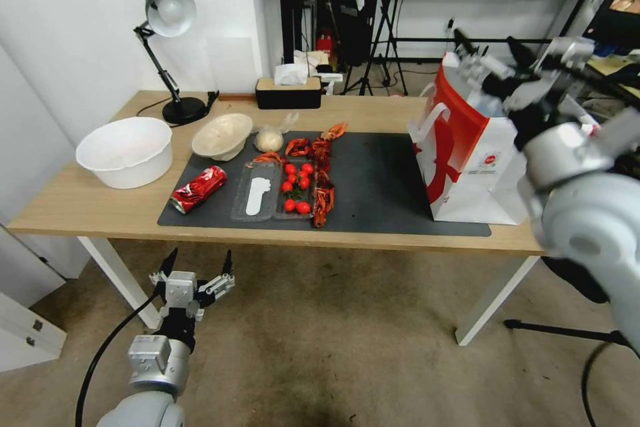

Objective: Pick up the trash from the table and place it into the takeout bag.

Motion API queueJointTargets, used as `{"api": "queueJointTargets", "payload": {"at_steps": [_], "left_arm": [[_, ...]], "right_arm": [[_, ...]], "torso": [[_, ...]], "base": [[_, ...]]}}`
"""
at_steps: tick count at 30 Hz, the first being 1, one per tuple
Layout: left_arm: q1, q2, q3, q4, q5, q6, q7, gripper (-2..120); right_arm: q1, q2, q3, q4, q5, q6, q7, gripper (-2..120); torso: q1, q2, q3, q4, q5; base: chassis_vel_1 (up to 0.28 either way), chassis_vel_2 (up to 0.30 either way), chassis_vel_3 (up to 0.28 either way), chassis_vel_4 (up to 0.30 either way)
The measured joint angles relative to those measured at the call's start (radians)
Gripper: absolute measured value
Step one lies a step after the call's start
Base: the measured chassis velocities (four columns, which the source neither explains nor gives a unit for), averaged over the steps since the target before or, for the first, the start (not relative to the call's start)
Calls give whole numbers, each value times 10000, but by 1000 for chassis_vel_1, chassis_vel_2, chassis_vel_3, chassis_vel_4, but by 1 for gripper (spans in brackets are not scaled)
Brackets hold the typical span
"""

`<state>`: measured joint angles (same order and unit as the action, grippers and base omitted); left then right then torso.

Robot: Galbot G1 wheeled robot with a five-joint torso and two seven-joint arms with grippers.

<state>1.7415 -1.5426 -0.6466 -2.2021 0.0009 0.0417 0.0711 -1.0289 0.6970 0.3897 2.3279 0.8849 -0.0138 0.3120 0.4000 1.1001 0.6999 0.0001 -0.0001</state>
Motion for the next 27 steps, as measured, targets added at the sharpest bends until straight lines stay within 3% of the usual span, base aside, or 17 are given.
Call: {"api": "queueJointTargets", "payload": {"at_steps": [2,10,17,18,27], "left_arm": [[5,14,-14,0,-22,-16,-4,100],[-9,69,-70,0,-50,-21,-10,100],[-68,75,-65,99,-56,-22,-11,100],[-105,109,-86,169,-71,-27,-12,100],[-198,151,-119,362,-112,-59,-17,100]], "right_arm": [[-1009,310,0,244,-1254,224,-330,100],[-3700,1334,-96,455,-4205,1323,-685,100],[-5415,2159,-322,216,-5887,2204,-220,100],[-6047,2511,-451,-73,-6672,2582,162,100],[-6729,3103,-655,-929,-7117,3137,966,100]], "torso": [[1,-1,0,-1,1],[0,-1,0,0,0],[0,-1,0,-2,0],[-1,-1,0,-2,0],[0,-1,1,0,1]], "base": [[0,0,0,0],[0,0,0,0],[0,0,0,0],[0,0,0,0],[0,0,0,0]]}}
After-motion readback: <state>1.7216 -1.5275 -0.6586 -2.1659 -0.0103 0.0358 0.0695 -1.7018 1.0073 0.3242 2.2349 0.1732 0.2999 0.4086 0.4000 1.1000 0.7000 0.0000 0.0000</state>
